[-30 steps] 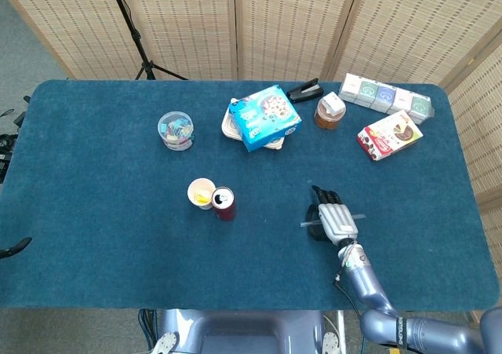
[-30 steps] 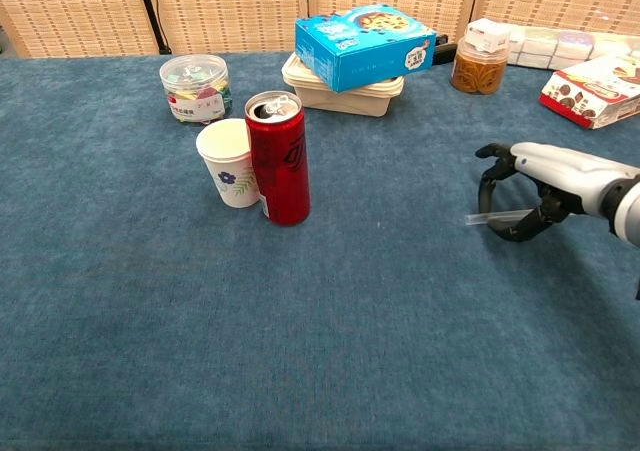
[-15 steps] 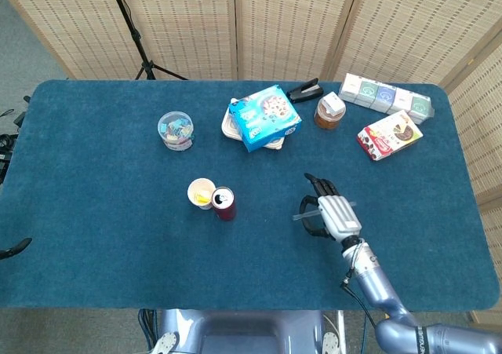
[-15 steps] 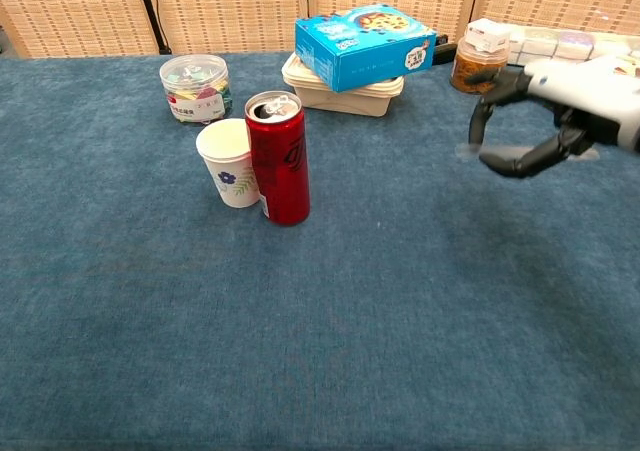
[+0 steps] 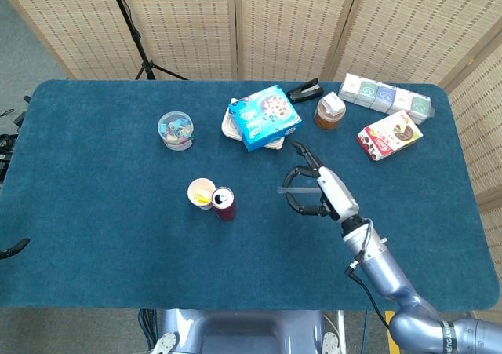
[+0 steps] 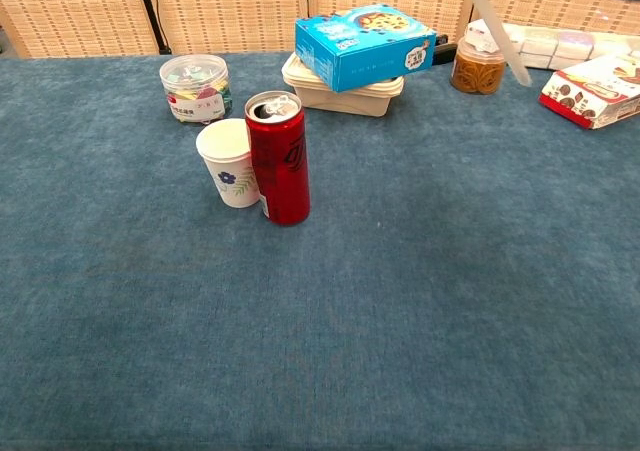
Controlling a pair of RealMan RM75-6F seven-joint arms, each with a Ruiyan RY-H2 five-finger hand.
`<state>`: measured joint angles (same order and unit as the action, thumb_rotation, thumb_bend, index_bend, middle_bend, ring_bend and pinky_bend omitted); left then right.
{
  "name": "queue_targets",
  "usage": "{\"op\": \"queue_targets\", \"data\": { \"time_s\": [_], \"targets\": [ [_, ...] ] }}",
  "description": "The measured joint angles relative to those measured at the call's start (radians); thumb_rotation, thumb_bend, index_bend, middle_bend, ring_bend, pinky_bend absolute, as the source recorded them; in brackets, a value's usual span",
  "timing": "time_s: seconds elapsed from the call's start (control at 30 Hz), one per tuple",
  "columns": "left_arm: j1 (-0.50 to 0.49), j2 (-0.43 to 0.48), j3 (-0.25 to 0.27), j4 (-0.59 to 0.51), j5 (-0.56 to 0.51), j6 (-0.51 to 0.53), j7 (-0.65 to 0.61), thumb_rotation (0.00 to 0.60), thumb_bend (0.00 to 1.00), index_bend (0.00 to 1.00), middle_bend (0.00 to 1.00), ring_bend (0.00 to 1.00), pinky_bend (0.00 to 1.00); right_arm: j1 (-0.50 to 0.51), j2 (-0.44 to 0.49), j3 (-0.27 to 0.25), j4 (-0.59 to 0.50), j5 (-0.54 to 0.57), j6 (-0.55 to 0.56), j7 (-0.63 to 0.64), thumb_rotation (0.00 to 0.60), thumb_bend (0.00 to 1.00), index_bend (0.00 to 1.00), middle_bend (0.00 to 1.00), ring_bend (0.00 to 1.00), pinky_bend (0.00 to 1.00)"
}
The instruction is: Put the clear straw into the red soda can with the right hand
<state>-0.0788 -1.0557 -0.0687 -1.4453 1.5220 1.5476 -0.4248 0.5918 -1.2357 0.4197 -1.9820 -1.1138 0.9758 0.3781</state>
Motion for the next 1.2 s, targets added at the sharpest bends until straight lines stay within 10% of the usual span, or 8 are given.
{"op": "queue_targets", "data": {
  "time_s": [0.4,1.2],
  "targets": [
    [-0.005,0.001,0.001,-0.005,-0.001,-0.012,0.009,0.600,0.00,0.00,0.00,0.00,0.00,0.060,-0.043,0.163,-0.068,0.228,-0.053,0.312,0.600,0.69,0.57,0.00,0.00,0.00],
    [-0.007,0.021,0.002,0.025,-0.003,-0.025,-0.088,0.600,0.00,0.00,0.00,0.00,0.00,0.334,-0.385,0.159,-0.016,0.458,0.141,-0.003,0.600,0.69,0.58,0.00,0.00,0.00]
  ]
}}
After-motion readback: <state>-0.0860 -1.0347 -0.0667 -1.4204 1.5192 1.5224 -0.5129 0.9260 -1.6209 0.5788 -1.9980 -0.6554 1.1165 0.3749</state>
